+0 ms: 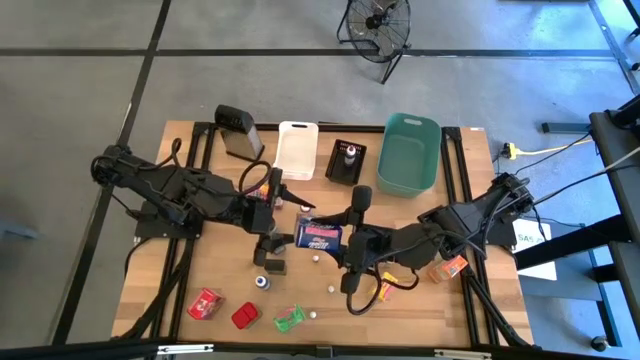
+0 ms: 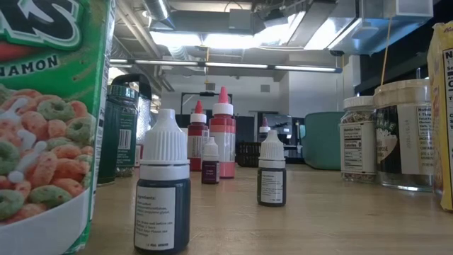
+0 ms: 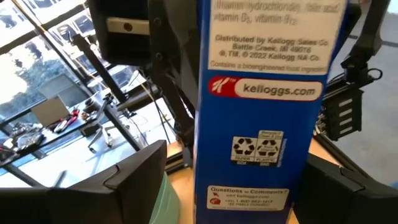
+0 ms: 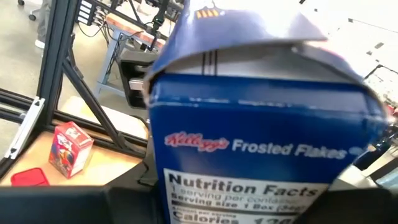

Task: Pick & Place Kitchen Items
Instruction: Put the blue cereal box into the green bin

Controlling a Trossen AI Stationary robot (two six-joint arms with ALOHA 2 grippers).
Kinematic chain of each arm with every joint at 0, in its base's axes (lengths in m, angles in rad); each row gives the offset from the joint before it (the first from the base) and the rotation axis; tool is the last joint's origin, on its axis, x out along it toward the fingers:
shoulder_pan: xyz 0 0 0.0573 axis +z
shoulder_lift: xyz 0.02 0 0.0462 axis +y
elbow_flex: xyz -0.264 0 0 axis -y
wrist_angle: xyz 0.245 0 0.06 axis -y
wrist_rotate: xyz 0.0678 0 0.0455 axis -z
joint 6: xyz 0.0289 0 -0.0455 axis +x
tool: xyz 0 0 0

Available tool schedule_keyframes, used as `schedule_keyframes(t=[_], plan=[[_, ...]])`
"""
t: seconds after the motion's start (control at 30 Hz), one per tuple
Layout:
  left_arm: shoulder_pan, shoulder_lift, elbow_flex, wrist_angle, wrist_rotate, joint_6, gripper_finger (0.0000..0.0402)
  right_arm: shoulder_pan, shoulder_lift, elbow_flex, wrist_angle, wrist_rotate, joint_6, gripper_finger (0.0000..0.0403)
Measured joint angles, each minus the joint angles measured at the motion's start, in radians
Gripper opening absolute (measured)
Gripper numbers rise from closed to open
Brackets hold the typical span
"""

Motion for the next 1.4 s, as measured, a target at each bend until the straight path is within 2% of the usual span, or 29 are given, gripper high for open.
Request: schedule_keyframes(t=[0.23,0.63,0.8,1.17,1.3,1.4], plan=[[0.000,0.002,-0.001,-0.001,-0.003,-0.006,0.0281,-0.008,0.000,0.000,0.001,-0.009,0.000,0.0176],[0.000,0.003,-0.002,-0.003,-0.005,0.011,0.0177,-0.015,-0.002,0.000,0.000,-0.011,0.000,0.0176],[0.000,0.004,-0.002,-0.003,-0.008,0.013,0.0158,-0.015,-0.002,0.000,-0.006,-0.010,0.000,0.0182],[0.000,0.005,-0.002,-0.022,-0.061,-0.016,0.0161,0.062,-0.002,0.000,0.013,0.212,-0.082,0.0259],[0.000,0.005,-0.002,-0.055,-0.071,-0.074,0.0162,0.089,-0.001,0.005,0.018,0.290,-0.131,0.0268],[0.000,0.005,-0.002,-0.095,-0.116,-0.103,0.0162,0.095,-0.001,0.008,0.020,0.329,-0.131,0.0268]])
